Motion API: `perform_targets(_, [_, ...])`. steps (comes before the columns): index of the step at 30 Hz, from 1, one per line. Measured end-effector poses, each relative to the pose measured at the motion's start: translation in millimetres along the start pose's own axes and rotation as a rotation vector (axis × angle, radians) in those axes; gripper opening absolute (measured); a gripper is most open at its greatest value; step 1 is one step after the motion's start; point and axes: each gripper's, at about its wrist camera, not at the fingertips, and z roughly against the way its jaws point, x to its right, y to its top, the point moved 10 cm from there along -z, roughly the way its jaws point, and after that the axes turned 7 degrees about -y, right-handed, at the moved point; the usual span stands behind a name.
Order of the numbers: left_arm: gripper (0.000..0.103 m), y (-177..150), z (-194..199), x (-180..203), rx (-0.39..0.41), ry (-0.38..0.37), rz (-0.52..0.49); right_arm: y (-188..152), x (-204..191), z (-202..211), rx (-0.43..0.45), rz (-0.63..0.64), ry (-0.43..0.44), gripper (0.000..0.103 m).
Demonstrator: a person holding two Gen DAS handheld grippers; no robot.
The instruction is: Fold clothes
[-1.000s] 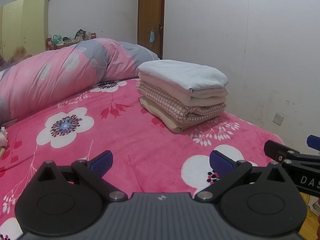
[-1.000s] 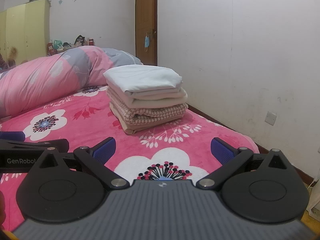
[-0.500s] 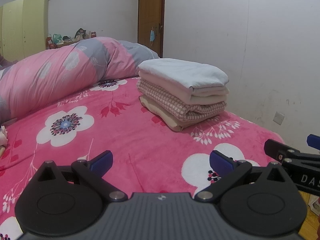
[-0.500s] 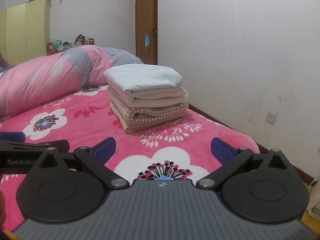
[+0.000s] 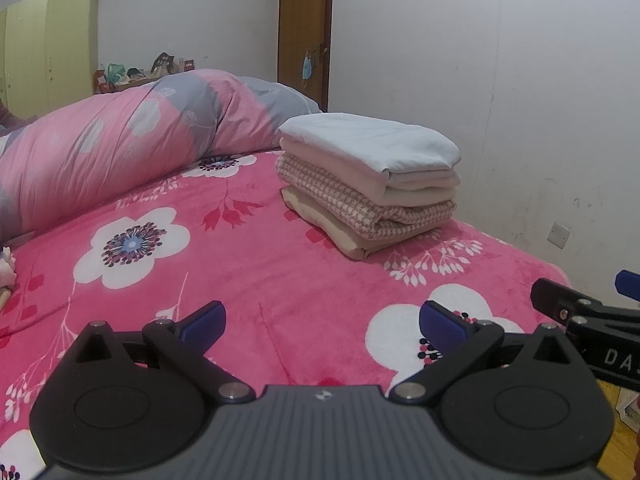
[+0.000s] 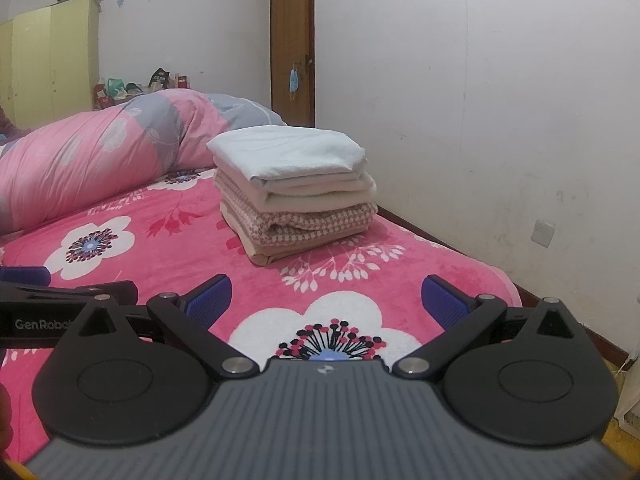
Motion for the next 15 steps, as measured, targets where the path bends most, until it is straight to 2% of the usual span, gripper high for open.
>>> perform_targets(15, [0.103, 1.4, 1.7, -4.1, 0.001, 0.007, 0.010, -0.5, -3.8, 0.8, -0.001, 0.003, 0.005, 0.102])
